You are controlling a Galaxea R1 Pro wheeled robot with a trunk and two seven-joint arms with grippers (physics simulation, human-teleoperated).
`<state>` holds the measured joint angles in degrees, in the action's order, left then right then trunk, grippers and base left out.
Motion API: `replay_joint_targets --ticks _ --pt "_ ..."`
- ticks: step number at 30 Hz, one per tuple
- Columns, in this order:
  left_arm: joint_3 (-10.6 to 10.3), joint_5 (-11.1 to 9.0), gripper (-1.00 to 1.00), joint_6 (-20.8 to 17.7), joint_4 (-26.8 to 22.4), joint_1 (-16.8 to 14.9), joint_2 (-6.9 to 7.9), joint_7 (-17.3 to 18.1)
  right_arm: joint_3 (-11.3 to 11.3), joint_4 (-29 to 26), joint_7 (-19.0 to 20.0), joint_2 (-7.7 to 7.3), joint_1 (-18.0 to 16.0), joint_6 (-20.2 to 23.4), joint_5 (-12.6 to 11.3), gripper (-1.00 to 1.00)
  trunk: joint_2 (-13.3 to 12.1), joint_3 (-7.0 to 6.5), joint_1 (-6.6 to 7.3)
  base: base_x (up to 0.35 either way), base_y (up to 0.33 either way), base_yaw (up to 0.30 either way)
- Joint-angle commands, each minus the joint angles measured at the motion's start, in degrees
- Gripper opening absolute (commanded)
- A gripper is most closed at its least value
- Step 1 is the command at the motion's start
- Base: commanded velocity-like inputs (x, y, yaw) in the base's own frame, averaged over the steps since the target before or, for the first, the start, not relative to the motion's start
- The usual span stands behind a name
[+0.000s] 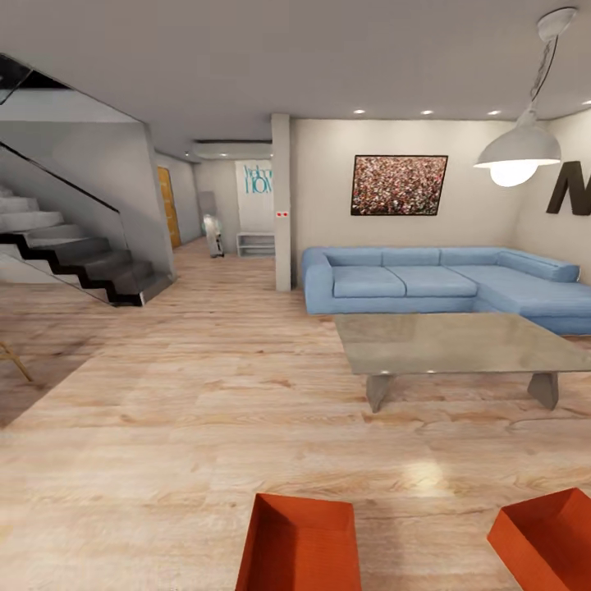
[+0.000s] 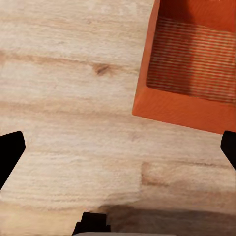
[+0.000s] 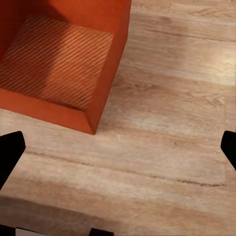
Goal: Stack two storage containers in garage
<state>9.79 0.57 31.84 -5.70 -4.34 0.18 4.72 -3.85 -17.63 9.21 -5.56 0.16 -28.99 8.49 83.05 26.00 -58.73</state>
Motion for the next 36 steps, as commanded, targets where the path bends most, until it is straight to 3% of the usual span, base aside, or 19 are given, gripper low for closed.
replay_joint_targets --ticks 1,8,16,36 --pt "0.5 0.0 1.0 0.1 0.1 -0.1 0.0 0.5 -0.4 0.0 0.2 0.02 0.0 -0.1 0.6 1.0 0.0 0.05 0.0 0.0 0.0 0.299" --pt "0.5 0.0 1.0 0.1 0.1 -0.1 0.0 0.5 -0.5 -0.1 0.2 0.02 0.0 -0.1 0.6 1.0 0.0 0.05 0.0 0.005 0.003 0.104" --pt "0.5 0.0 1.0 0.1 0.1 -0.1 0.0 0.5 -0.4 -0.1 0.2 0.02 0.0 -0.1 0.6 1.0 0.0 0.04 0.0 0.217 0.129 -0.006" --pt "0.5 0.0 1.0 0.1 0.1 -0.1 0.0 0.5 -0.4 -0.1 0.3 0.02 0.0 -0.1 0.6 1.0 0.0 -0.49 0.0 0.052 0.028 -0.207"
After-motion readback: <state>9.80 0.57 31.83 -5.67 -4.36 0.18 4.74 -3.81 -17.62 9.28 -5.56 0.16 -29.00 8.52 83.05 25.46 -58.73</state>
